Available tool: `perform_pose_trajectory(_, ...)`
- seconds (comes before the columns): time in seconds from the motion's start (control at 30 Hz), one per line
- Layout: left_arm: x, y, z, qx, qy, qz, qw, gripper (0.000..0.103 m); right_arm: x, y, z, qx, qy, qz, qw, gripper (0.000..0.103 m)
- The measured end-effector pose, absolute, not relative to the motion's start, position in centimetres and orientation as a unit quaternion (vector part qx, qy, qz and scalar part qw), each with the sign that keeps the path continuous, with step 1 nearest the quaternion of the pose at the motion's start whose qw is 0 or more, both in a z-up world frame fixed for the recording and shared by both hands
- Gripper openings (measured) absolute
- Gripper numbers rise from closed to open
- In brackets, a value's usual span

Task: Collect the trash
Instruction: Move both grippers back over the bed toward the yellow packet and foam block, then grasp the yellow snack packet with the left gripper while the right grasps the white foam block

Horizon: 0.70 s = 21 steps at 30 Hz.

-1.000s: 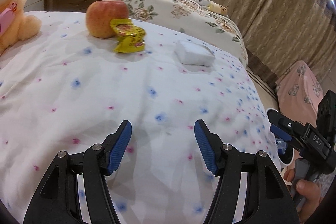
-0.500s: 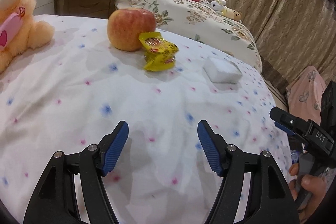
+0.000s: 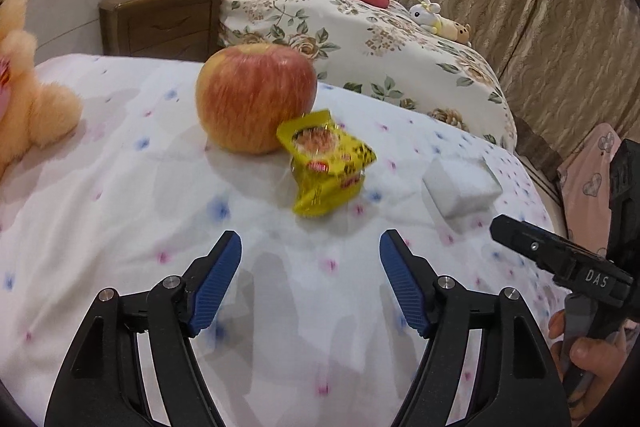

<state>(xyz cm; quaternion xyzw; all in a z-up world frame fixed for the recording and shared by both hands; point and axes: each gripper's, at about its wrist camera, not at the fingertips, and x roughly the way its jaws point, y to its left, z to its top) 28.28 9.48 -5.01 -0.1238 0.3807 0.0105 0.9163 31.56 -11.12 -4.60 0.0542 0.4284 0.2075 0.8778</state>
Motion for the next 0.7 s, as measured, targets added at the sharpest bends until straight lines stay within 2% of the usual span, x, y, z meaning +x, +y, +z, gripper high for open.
perform_pose_trajectory(0.37,31.6,9.9,-5.3,-0.119,0.379,0.008,0.918,0.072,34.5,-9.6,-5.6,0.024,0.437,0.201,0.876,0.101)
perform_pose_trajectory(0.43,32.0,9.8,-5.4,-0.116,0.381,0.004,0.917,0.057,34.7,-9.5,-5.8,0.024,0.437,0.2,0.877,0.101)
perform_pose_trajectory(0.5,32.4,9.4,-5.7,-0.11,0.393,-0.008,0.913,0.029,34.7,-9.5,-5.8,0.02,0.434,0.2,0.878,0.1)
perform_pose_trajectory(0.53,32.6,9.2,-5.9,-0.107,0.397,-0.012,0.911,0.022,34.6,-9.5,-5.8,0.019,0.433,0.2,0.879,0.099)
perform_pose_trajectory(0.6,32.7,8.9,-5.9,-0.101,0.4,-0.019,0.911,0.012,34.5,-9.5,-5.8,0.017,0.431,0.196,0.881,0.091)
perform_pose_trajectory(0.67,32.5,8.6,-5.8,-0.097,0.397,-0.025,0.913,0.009,34.4,-9.7,-5.7,0.022,0.428,0.198,0.881,0.087)
perform_pose_trajectory(0.7,32.4,8.6,-5.7,-0.095,0.395,-0.027,0.913,0.007,34.3,-9.8,-5.6,0.025,0.427,0.199,0.882,0.082)
